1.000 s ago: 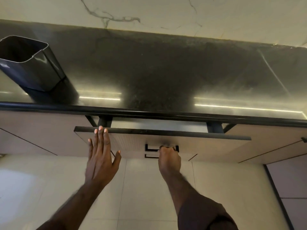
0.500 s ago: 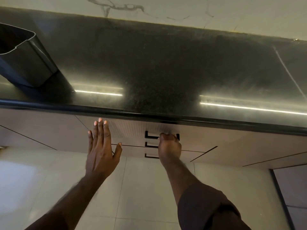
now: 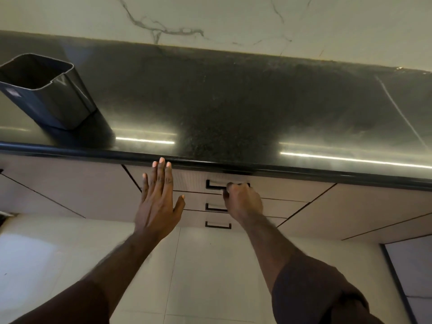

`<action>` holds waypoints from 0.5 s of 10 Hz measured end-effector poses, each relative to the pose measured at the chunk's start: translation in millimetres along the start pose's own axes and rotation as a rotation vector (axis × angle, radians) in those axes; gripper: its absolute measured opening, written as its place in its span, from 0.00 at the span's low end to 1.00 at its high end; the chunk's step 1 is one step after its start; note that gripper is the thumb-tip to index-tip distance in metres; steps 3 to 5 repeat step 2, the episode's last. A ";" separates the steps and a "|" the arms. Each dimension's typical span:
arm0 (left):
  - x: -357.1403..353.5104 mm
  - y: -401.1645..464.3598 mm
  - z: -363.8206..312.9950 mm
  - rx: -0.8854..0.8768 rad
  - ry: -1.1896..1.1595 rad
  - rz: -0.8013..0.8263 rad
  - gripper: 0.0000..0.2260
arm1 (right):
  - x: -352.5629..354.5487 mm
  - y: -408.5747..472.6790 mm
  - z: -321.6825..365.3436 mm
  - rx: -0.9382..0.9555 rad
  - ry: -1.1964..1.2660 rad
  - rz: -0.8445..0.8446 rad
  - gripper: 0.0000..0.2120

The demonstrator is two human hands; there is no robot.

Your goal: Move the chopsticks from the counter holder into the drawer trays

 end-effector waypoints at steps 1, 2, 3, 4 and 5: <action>22.3 3.3 -19.4 -0.040 0.014 -0.021 0.35 | 28.2 -16.9 4.4 0.047 -0.015 -0.024 0.11; 52.6 2.4 -46.1 -0.109 -0.017 -0.042 0.35 | 54.3 -33.4 10.2 0.079 -0.024 -0.029 0.12; 52.6 2.4 -46.1 -0.109 -0.017 -0.042 0.35 | 54.3 -33.4 10.2 0.079 -0.024 -0.029 0.12; 52.6 2.4 -46.1 -0.109 -0.017 -0.042 0.35 | 54.3 -33.4 10.2 0.079 -0.024 -0.029 0.12; 52.6 2.4 -46.1 -0.109 -0.017 -0.042 0.35 | 54.3 -33.4 10.2 0.079 -0.024 -0.029 0.12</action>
Point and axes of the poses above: each hand's wrist, its own y-axis towards the middle knuckle, its own x-axis out of the back of the hand, z = x × y, the point moved 10 cm from there along y, towards the middle knuckle, and after that the axes turned 1 degree about -y, right-handed, at the moved point
